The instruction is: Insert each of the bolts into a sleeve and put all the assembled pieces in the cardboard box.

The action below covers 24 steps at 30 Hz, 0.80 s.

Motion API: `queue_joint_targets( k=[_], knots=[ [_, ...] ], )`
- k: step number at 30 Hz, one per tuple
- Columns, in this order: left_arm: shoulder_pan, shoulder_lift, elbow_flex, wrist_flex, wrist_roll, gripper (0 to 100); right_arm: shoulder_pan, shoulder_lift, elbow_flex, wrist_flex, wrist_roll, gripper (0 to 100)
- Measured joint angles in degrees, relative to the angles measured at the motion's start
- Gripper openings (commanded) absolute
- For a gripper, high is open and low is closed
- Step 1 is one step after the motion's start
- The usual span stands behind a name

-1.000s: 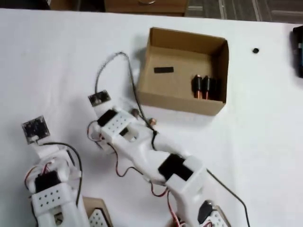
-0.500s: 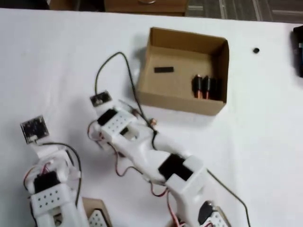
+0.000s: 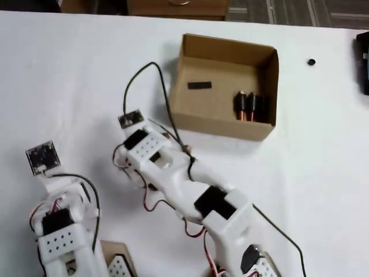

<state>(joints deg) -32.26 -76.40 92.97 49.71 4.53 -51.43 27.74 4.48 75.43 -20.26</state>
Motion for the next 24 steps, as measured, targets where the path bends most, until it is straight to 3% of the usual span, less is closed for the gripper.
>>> queue_joint_targets(
  k=[9,24],
  knots=[
    [0.00,0.00,0.00,0.00,0.00,2,0.53,-7.12,-7.03,10.20,0.79,2.0],
    [0.09,0.00,0.00,0.00,0.00,2,28.04,-38.24,-21.71,12.57,9.49,2.0]
  ],
)
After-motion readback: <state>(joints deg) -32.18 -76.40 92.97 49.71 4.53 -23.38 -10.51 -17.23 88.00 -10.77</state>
